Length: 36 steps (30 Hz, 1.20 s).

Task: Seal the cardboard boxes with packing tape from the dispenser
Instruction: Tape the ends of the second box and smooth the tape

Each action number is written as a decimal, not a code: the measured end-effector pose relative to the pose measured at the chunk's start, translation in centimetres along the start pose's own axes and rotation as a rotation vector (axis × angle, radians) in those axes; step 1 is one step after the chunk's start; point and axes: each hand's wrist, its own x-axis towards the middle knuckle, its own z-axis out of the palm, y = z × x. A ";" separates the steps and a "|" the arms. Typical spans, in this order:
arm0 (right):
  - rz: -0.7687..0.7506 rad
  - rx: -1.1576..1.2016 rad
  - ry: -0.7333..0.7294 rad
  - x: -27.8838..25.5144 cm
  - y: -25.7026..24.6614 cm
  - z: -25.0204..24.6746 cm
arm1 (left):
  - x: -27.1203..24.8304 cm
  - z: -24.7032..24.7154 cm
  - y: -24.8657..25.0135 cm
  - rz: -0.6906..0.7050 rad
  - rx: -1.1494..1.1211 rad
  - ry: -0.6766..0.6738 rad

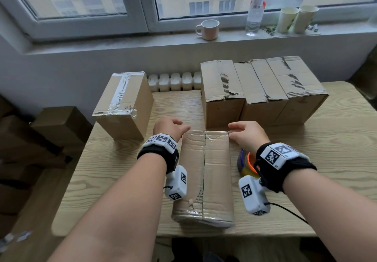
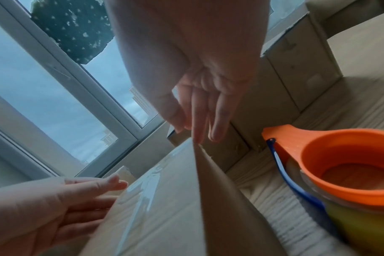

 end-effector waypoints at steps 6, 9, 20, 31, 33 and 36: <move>0.172 -0.125 -0.339 -3.9 -2.0 -1.2 | -3.5 -2.8 0.6 -0.311 -0.012 -0.396; 0.223 -0.249 -0.522 -5.8 -2.2 -1.3 | -6.0 -3.8 -0.2 -0.465 0.206 -0.716; -0.073 0.059 -0.301 -2.8 -7.9 1.1 | -2.7 -6.3 -0.5 -0.157 0.148 -0.177; -0.084 0.256 -0.200 6.4 -15.9 6.2 | 9.3 -11.2 1.8 -0.027 0.107 0.006; -0.065 0.252 -0.195 8.0 -16.2 7.1 | 11.0 -11.3 1.8 0.006 0.234 0.017; -0.014 0.223 -0.211 9.7 -15.8 8.6 | 12.6 -10.9 1.3 0.041 0.378 0.028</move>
